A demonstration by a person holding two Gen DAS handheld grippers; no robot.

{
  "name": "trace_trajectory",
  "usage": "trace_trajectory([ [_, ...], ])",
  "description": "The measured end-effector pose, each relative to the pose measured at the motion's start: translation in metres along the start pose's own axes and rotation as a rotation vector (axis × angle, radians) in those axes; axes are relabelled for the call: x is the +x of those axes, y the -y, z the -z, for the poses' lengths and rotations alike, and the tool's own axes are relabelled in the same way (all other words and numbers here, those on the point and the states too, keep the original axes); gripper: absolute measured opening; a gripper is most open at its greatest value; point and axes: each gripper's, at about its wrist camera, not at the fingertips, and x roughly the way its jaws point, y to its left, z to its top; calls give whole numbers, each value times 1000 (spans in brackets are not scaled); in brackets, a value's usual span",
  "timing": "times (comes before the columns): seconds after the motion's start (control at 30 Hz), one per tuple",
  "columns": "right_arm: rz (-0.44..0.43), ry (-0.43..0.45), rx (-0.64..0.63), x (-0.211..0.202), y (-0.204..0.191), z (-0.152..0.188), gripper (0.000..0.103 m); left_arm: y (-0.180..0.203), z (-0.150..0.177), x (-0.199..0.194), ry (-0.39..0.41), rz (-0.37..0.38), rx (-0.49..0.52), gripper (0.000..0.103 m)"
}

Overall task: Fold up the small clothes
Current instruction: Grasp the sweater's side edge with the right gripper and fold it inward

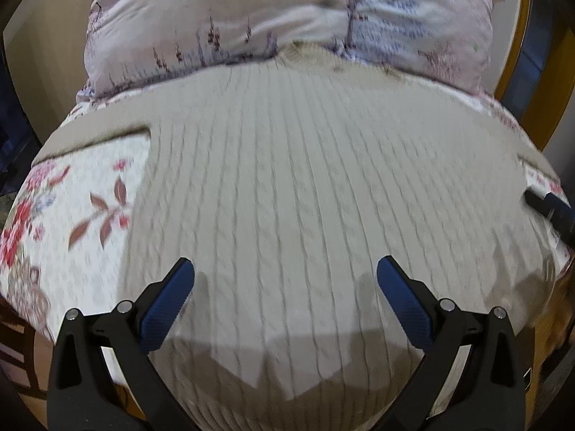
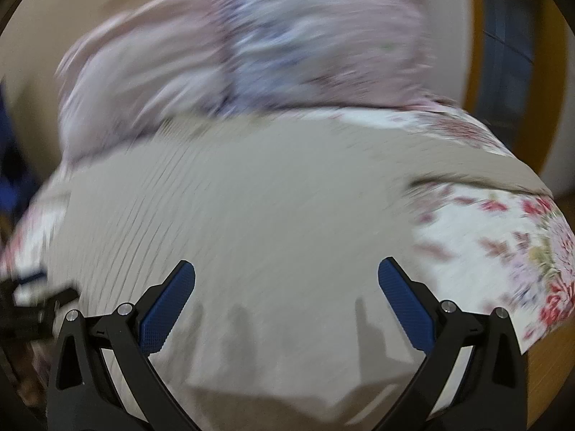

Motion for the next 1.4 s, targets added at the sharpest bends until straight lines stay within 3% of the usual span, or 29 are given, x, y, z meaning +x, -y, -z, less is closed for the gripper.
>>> trace_trajectory([
  [0.1, 7, 19, 183, 8, 60, -35, 100, -8, -19, 2, 14, 9, -11, 101],
  [0.17, 7, -8, 343, 22, 108, -53, 82, -11, -34, 6, 23, 7, 0, 101],
  [0.33, 14, -65, 682, 53, 198, -65, 61, -18, -61, 14, 50, 30, 31, 101],
  [0.6, -4, -99, 911, 86, 252, -55, 48, -27, -95, 33, 65, 64, -3, 101],
  [0.77, 47, -56, 936, 84, 271, -54, 39, -27, -105, 46, 55, 91, -12, 101],
  [0.9, 155, -3, 939, 78, 289, -50, 30, -24, -108, 57, 36, 85, -7, 101],
  [1.03, 218, 5, 878, 81, 291, -51, 13, -25, -108, 61, 53, 61, -4, 101],
  [1.27, 245, 115, 694, 64, 263, -81, 10, -30, -111, 59, 112, 80, 9, 101],
  [1.4, 177, 186, 541, 47, 221, -108, 9, -34, -116, 61, 110, 62, -3, 101],
])
